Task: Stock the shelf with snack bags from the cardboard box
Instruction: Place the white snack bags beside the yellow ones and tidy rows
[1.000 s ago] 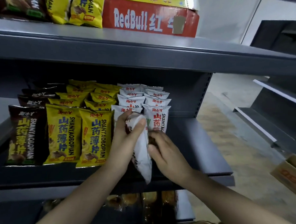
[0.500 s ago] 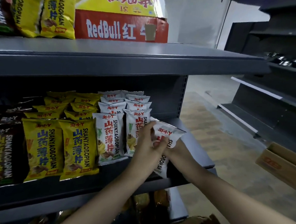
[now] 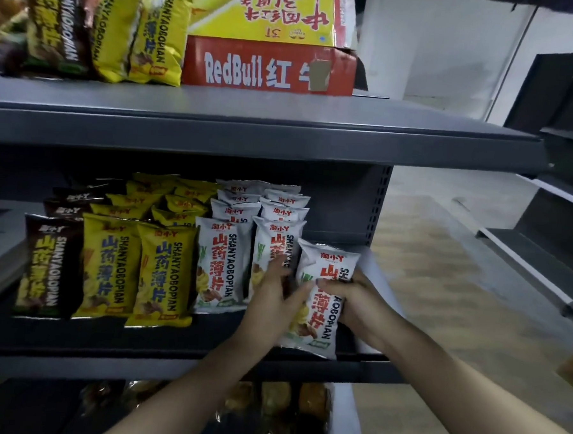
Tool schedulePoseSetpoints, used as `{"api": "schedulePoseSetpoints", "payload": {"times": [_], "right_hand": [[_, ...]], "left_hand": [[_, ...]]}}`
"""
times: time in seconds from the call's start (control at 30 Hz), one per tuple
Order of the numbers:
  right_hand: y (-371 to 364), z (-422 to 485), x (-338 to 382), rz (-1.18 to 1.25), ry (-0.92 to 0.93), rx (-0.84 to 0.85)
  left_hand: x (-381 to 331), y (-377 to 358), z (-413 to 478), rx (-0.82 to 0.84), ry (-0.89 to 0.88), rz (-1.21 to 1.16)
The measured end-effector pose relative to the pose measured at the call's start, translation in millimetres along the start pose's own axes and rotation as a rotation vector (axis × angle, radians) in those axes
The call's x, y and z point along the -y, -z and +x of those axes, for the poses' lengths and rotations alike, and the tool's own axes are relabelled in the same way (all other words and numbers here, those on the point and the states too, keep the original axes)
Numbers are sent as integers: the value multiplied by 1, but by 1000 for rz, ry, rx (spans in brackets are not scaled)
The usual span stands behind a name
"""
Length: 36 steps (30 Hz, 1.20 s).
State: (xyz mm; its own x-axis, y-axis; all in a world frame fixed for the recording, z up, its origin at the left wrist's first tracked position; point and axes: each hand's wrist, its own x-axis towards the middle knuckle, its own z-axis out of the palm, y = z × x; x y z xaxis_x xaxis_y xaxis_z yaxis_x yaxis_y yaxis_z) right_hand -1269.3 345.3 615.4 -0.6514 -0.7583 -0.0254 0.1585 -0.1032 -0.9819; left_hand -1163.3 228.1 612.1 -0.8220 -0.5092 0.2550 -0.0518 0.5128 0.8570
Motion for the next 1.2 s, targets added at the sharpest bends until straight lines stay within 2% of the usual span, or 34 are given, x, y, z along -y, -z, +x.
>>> {"api": "schedulePoseSetpoints", "payload": {"times": [0.07,0.1,0.2,0.33,0.43,0.5,0.63,0.7,0.77,0.83,1.0,1.2], "right_hand": [[2,2,-3,41,-9,44],[3,4,-5,64,-25,60],[-2,11,-8,79,-56,42],[-16,20,2,78,4,-50],[-30,27,6,8,53,-85],[-41,31,8,-123,73,-118],[-45,55,-12,-520,215,-252],[-30,79,-50,-631,243,-242],[-23,91,-74,-598,204,-183],[-39,73,-59,-541,160,-164],[-57,65,-41,-521,149,-199],[-62,63,-48,-479,198,-293]], "left_hand": [[3,-8,-7,136,59,-141],[9,-12,-10,151,82,-172],[17,-18,-14,94,143,-214],[14,-16,-10,19,158,-251],[24,-10,-2,-73,117,-135],[31,-6,4,-150,97,-43],[37,-6,7,-266,-69,389],[37,-5,3,-297,-156,502],[45,-6,3,-305,-219,558],[53,-6,4,-290,-238,551],[70,-3,14,-218,-276,509],[76,-3,23,-227,-241,497]]}}
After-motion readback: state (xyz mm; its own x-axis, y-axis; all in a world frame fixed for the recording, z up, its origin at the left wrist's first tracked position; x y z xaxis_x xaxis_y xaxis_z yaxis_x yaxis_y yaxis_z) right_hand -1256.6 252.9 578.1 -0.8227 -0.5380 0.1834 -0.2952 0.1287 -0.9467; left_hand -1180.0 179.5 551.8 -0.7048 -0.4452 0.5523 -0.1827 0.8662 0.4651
